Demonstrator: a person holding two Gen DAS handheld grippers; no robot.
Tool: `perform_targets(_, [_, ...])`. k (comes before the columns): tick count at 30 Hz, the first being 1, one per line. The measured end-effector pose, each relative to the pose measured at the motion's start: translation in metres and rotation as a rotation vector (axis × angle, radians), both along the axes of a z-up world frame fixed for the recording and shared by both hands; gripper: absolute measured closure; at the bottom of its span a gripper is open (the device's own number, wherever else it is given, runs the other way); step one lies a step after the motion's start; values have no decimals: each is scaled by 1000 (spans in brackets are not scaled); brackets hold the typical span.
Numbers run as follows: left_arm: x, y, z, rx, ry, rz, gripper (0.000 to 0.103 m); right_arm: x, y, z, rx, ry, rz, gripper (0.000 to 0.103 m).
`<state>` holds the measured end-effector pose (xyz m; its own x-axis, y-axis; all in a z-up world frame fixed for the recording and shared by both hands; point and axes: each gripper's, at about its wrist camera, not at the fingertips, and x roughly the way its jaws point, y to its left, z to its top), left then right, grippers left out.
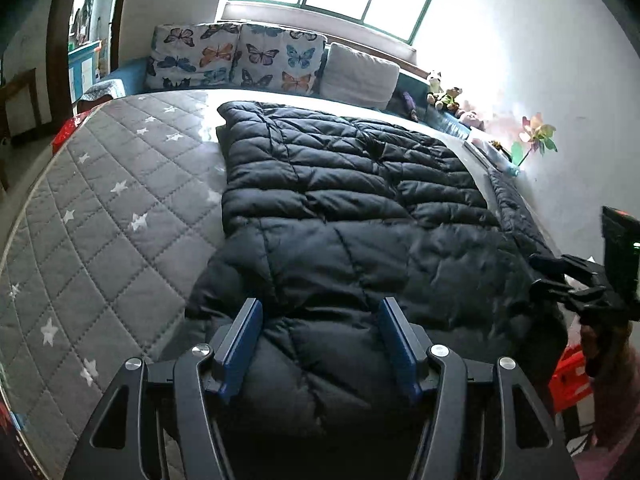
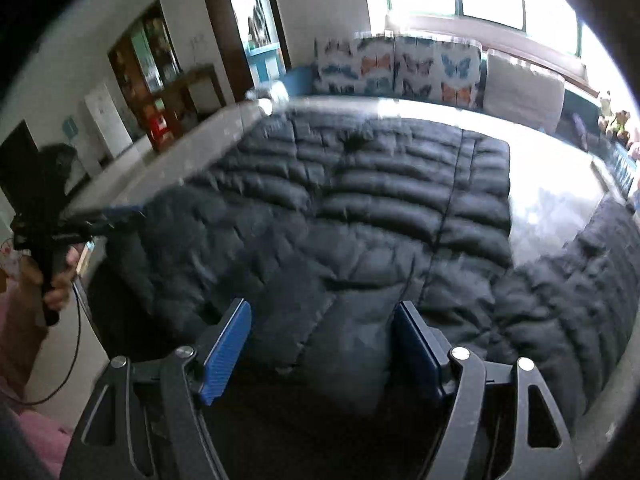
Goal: Fold large clothes
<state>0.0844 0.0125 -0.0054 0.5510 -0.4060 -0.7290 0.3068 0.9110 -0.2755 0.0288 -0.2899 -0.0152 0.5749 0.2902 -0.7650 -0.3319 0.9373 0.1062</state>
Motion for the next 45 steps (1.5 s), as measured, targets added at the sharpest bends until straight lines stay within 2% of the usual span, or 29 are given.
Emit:
perform_targets(2, [-6,-2,-9,1,5,-13,39,-1,-7,-16,1,36,-23,22])
perform_targets(4, [-11,-4,-19,11,-3,-23,39,-3,-15,-27,48,44,-23,22])
perform_targets(7, [-17,-11,-24,74,-33,-34,39,-5,-15,-26,41,30,-19,23])
perform_targets(10, [-15,-11,-20,80,-10,-33,39,-6,-14,-17,26,45,-19,23])
perform_targets(13, [-14,-14,-9,114,4,-28,39,-11,-18,-3,43,22,-21,23])
perform_targets(17, [-16,-25,15,160,-26,-20,39,-11,-20,-19,21,49,-9,23])
perform_targets(19, [-20,-33,29,162,-52,-24,39,-14,-22,-18,41,35,-5,23])
perform_targets(23, [-27,-56,53,138,-95,-81,39,-22,-40,3,111,-2,-22,23])
perform_targets(26, [-21,-81,51,147,-81,-128,39,-30,-75,22,161,-53,-95,23])
perform_targets(31, [-4,-126,26,145,-5,-202,39,-36,-156,33,197,-92,-325,23])
perform_targets(34, [-1,-151,16,167,5,-245,39,-34,-204,25,225,-74,-443,23])
perform_targets(38, [0,-183,8,145,31,-312,39,-24,-258,8,294,-32,-573,23])
perform_targets(45, [-4,-241,4,149,41,-439,40,1,-304,-18,415,15,-657,23])
